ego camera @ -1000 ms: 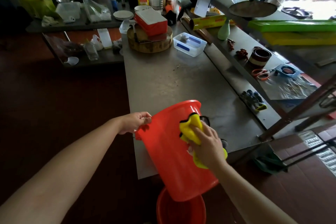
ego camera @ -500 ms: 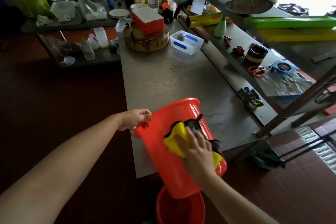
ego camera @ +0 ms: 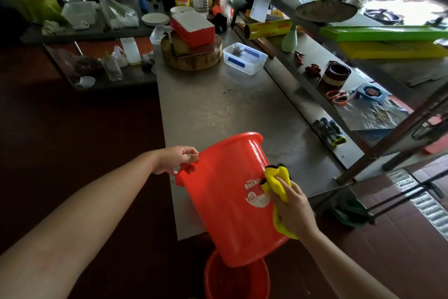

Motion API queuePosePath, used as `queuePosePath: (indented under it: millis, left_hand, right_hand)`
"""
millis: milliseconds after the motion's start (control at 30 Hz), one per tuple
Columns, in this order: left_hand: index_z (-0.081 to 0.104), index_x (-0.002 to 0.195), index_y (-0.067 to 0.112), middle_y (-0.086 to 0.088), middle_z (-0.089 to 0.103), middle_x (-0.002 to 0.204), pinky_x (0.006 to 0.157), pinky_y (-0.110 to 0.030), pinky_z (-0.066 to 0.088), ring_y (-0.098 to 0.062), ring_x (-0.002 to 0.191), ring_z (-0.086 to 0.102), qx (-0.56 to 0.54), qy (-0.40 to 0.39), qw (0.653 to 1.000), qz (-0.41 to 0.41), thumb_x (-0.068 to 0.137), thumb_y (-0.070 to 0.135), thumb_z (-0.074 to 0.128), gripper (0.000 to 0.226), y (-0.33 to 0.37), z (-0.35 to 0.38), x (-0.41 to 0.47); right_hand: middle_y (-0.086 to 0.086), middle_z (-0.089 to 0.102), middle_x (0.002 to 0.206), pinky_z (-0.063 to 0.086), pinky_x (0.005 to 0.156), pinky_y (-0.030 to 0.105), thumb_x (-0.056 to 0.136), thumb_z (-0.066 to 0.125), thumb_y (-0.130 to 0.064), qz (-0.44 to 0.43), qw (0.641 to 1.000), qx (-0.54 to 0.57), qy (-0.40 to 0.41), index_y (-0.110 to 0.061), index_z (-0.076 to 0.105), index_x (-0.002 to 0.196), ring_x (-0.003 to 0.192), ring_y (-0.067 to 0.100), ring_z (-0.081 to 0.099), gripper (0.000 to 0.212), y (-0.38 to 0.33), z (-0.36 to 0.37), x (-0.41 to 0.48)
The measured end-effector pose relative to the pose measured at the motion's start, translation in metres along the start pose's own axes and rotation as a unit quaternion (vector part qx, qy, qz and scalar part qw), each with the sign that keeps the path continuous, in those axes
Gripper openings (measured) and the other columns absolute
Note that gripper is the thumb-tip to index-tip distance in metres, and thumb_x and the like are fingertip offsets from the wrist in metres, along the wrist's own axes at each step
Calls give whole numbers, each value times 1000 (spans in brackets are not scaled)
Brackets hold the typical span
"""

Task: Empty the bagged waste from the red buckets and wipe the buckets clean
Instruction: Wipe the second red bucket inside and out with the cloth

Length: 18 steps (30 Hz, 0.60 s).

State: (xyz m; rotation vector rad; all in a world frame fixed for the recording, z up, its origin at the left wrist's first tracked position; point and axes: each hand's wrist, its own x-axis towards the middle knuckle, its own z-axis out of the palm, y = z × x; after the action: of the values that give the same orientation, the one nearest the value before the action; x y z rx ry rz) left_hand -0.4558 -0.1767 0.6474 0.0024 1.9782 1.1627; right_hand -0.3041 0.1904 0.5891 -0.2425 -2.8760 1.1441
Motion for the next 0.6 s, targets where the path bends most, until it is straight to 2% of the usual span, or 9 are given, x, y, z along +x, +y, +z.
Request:
queuePosePath:
  millis: [67, 133, 233, 300, 367, 433, 500, 533, 600]
  left_hand:
    - [67, 115, 24, -13, 71, 113, 91, -44, 53, -25, 110, 67, 4, 4, 1000, 1, 100, 45, 55, 28, 6, 3, -1]
    - [67, 115, 25, -13, 70, 116, 88, -43, 54, -28, 112, 66, 9, 8, 1000, -3, 102, 44, 53, 27, 12, 6, -3]
    - [66, 115, 25, -15, 69, 119, 85, -42, 54, -31, 115, 65, 18, 13, 1000, -10, 102, 45, 51, 27, 19, 9, -5]
    - [65, 115, 25, -17, 69, 118, 86, -42, 55, -31, 111, 67, 19, 20, 1000, -7, 103, 45, 51, 28, 21, 11, -6]
    - [65, 111, 26, -16, 70, 108, 82, -39, 56, -24, 95, 70, 22, 45, 999, 18, 103, 45, 51, 25, 20, 16, -7]
    - [65, 113, 30, -15, 70, 106, 76, -33, 57, -20, 87, 70, 69, 124, 987, 73, 105, 44, 48, 23, 14, 28, -6]
    - [57, 135, 32, -9, 64, 127, 91, -34, 55, -20, 110, 65, 145, 229, 951, 149, 107, 37, 45, 32, 1, 45, -1]
    - [47, 148, 30, -5, 55, 141, 103, -36, 48, -20, 124, 57, 183, 256, 931, 188, 107, 33, 44, 41, -6, 55, 0]
    - [29, 159, 21, -5, 36, 158, 118, -40, 33, -22, 143, 38, 271, 280, 885, 254, 107, 30, 44, 55, -17, 74, 1]
  right_hand:
    - [-11, 57, 130, 51, 92, 39, 92, 59, -60, 39, 998, 53, 3, -49, 58, 132, 120, 20, 59, 42, 0, -3, 0]
    - [-4, 59, 131, 51, 94, 44, 94, 63, -53, 20, 999, 43, 21, -43, 61, 133, 118, 25, 60, 41, -6, 0, -4]
    - [11, 57, 140, 51, 91, 53, 85, 77, -32, -92, 988, -108, 57, -28, 65, 134, 120, 41, 57, 51, -20, 14, -19]
    - [9, 52, 148, 49, 89, 53, 72, 80, -37, -179, 960, -215, 34, -34, 62, 135, 128, 41, 52, 66, -34, 23, -32]
    - [3, 47, 153, 48, 94, 51, 67, 78, -42, -244, 932, -267, -2, -41, 58, 137, 134, 37, 47, 74, -41, 30, -40]
    - [0, 46, 153, 48, 97, 52, 67, 80, -42, -259, 924, -282, -7, -44, 57, 137, 135, 36, 47, 74, -44, 31, -41]
    - [0, 46, 153, 48, 97, 52, 70, 81, -42, -254, 927, -277, 3, -44, 58, 136, 135, 36, 48, 71, -45, 29, -38]
    - [0, 47, 153, 48, 97, 52, 71, 81, -43, -252, 928, -275, 5, -43, 58, 136, 135, 36, 48, 69, -46, 28, -37]
    - [0, 46, 153, 47, 97, 52, 72, 80, -44, -253, 926, -280, 3, -43, 58, 137, 135, 36, 48, 69, -43, 28, -37]
